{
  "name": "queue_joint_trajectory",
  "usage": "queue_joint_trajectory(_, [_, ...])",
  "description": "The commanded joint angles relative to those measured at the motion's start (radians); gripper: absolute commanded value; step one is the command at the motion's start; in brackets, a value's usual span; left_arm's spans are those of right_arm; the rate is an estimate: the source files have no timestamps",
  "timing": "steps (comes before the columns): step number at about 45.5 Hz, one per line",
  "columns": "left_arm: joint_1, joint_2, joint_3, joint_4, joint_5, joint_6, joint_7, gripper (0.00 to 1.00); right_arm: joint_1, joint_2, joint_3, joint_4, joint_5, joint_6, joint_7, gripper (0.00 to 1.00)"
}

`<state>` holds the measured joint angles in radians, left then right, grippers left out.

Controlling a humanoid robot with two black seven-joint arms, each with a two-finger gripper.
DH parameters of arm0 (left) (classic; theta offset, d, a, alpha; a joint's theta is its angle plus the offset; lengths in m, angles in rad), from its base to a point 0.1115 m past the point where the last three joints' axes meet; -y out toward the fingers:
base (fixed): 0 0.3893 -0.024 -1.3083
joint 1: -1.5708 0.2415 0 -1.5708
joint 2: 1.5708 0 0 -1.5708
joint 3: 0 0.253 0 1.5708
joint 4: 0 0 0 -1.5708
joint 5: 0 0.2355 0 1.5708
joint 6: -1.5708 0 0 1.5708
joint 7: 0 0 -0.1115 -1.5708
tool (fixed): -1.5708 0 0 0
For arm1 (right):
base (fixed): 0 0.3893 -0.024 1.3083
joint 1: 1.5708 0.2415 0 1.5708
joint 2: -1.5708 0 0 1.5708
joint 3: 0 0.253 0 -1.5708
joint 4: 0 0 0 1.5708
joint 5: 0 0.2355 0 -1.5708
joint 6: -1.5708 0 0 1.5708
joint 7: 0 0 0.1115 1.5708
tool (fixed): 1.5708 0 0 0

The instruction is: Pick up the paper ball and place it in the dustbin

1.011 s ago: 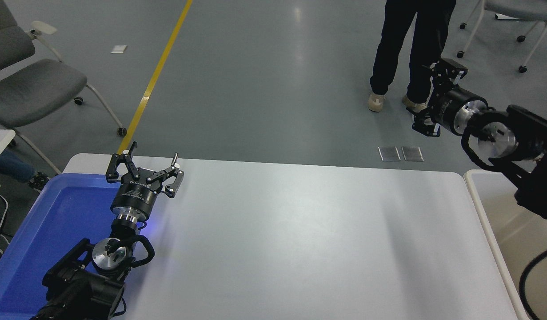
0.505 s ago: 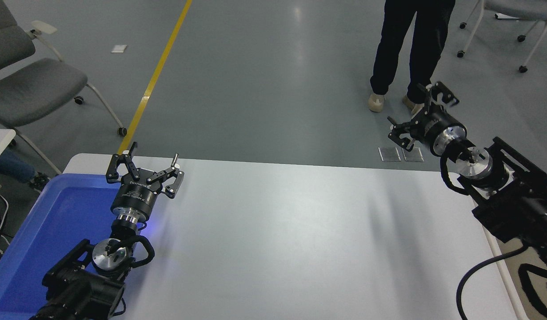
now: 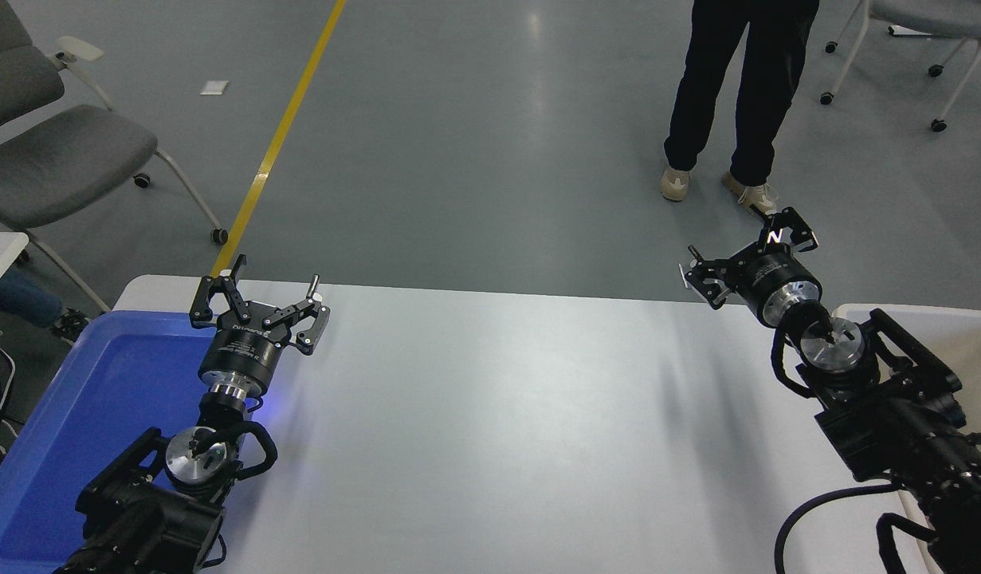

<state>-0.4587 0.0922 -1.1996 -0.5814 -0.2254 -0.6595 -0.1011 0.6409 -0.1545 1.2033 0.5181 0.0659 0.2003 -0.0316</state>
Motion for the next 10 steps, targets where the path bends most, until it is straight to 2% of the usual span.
queue_joint_trajectory(1, [0.0, 0.0, 0.0, 0.0, 0.0, 0.0, 0.0, 0.99, -0.053, 0.035, 0.028, -0.004, 0.0, 0.034, 0.009, 1.0])
queue_joint_trajectory(10, [0.0, 0.0, 0.0, 0.0, 0.0, 0.0, 0.0, 0.99, -0.061, 0.035, 0.013, -0.003, -0.003, 0.048, 0.009, 1.0])
